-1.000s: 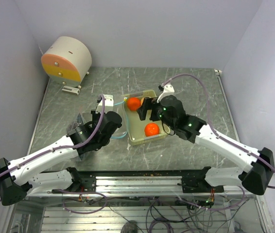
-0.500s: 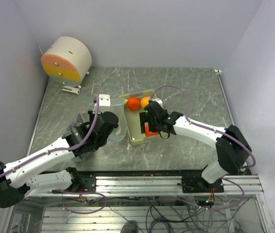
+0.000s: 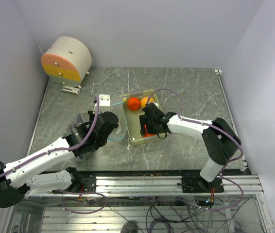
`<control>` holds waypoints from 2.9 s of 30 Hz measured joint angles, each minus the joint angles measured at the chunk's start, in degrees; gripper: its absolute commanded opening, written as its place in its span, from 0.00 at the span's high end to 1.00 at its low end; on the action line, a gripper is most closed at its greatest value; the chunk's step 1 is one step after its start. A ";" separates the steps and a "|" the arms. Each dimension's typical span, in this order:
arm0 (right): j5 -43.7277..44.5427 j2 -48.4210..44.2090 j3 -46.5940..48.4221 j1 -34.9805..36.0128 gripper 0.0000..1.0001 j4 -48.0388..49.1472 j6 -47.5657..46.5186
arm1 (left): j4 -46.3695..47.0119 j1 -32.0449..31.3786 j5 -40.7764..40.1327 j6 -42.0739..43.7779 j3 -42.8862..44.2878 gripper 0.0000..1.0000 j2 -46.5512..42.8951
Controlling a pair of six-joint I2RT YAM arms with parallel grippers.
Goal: Place the food in the zip-top bag and seal the zipper
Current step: Pick up the fake fruit from the bin, then place the fake fruit in the zipper food storage bag, then pick up the fake fruit from the bin.
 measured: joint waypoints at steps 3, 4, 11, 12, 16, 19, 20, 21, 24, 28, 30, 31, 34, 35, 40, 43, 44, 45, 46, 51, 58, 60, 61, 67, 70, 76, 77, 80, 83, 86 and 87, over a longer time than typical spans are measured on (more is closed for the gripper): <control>0.02 -1.07 -0.26 -0.02 0.51 0.09 -0.35 | -0.15 0.00 -0.04 0.00 0.00 0.93 0.00; 0.02 -2.10 -0.44 -0.02 0.51 -0.04 -0.44 | -0.22 0.00 -0.07 0.00 0.00 0.93 0.00; -6.56 -18.53 -0.85 0.00 0.53 3.19 -3.85 | -0.66 0.00 -0.26 -0.07 0.13 0.93 0.85; -9.11 -21.51 -1.31 0.07 0.53 5.42 -4.52 | -0.68 0.00 -0.28 -0.11 0.31 0.93 1.14; -20.85 -29.88 -3.69 1.46 0.52 14.25 -6.21 | -0.70 0.00 -0.33 -0.22 0.63 0.93 1.73; -28.61 -31.65 -4.28 4.33 0.52 21.00 -7.10 | -0.70 0.00 -0.33 -0.24 0.63 0.93 1.90; -30.45 -31.04 -4.22 5.29 0.52 22.75 -7.30 | -0.70 0.00 -0.31 -0.24 0.63 0.93 1.95; -31.91 -30.08 -4.09 6.05 0.52 24.11 -7.43 | -0.70 0.00 -0.31 -0.24 0.66 0.93 1.95; -34.36 -25.38 -3.74 7.21 0.52 27.61 -7.41 | -0.68 0.00 -0.28 -0.24 0.66 0.93 1.95; -33.79 -18.60 -3.65 7.34 0.52 30.05 -6.86 | -0.72 0.00 -0.28 -0.33 0.66 0.93 1.95; -31.41 -15.96 -2.80 7.34 0.52 30.18 -6.58 | -0.76 0.00 -0.26 -0.48 0.72 0.93 1.95; -30.97 -14.99 -2.58 7.34 0.51 30.21 -6.56 | -0.79 0.00 -0.24 -0.52 0.74 0.93 1.95; -26.03 -13.05 -0.33 7.34 0.36 30.12 -5.62 | -0.76 0.00 0.20 -0.63 0.76 0.93 1.81; -24.41 -12.68 0.70 7.34 0.27 30.05 -5.35 | -0.74 0.00 0.35 -0.63 0.76 0.93 1.75; -17.33 -10.54 6.47 7.48 0.00 29.07 -4.28 | -0.72 0.00 0.74 -0.63 0.76 0.93 1.44; -14.78 -9.77 8.09 7.80 0.00 28.41 -4.44 | -0.72 0.00 0.81 -0.63 0.76 0.93 1.44; -13.94 -9.79 8.09 7.98 0.00 28.09 -4.48 | -0.74 0.00 0.81 -0.66 0.76 0.93 1.44; -13.11 -9.79 8.09 8.15 0.00 27.67 -4.52 | -0.76 0.00 0.81 -0.66 0.76 0.93 1.46; -12.68 -9.81 8.07 8.31 0.00 27.36 -4.66 | -0.76 0.00 0.81 -0.66 0.76 0.93 1.46; -9.73 -12.94 6.08 8.59 0.05 25.18 -5.90 | -0.96 0.00 0.74 -0.68 0.81 0.93 1.51; -2.27 -27.74 -2.69 8.59 0.08 26.29 -6.08 | -2.05 0.04 0.11 -0.87 1.60 0.93 1.95; 1.42 -29.35 -2.71 8.57 0.08 26.32 -5.49 | -2.25 0.04 0.04 -0.87 1.73 0.93 2.12; 3.78 -29.42 -2.45 8.52 0.08 25.75 -4.81 | -2.32 0.04 0.00 -0.87 1.73 0.93 2.19; 12.07 -20.33 4.11 3.85 0.08 18.49 -0.35 | -2.78 0.04 -0.17 -0.87 1.75 0.93 2.27; 12.00 -12.94 8.15 0.57 0.08 16.04 0.59 | -3.04 0.04 -0.17 -0.85 1.75 0.93 1.99; 8.39 5.22 22.64 -2.80 0.09 10.86 -0.72 | -3.54 0.04 -0.17 -0.85 1.75 0.93 0.52; 7.89 7.76 24.68 -2.91 0.09 10.38 -1.18 | -3.56 0.04 -0.17 -0.85 1.75 0.93 0.28; 6.25 12.90 27.58 -3.15 0.09 9.55 -2.19 | -3.67 0.04 -0.17 -0.85 1.75 0.93 -0.22; 4.92 16.50 29.07 -3.52 0.09 8.68 -3.02 | -3.98 0.04 -0.17 -0.87 1.75 0.93 -0.44; 3.45 20.02 30.97 -4.39 0.10 8.59 -4.09 | -3.98 0.04 -0.17 -0.85 1.75 0.93 -0.68; 2.93 21.00 31.52 -4.59 0.10 8.76 -4.46 | -3.98 0.04 -0.17 -0.85 1.75 0.93 -0.72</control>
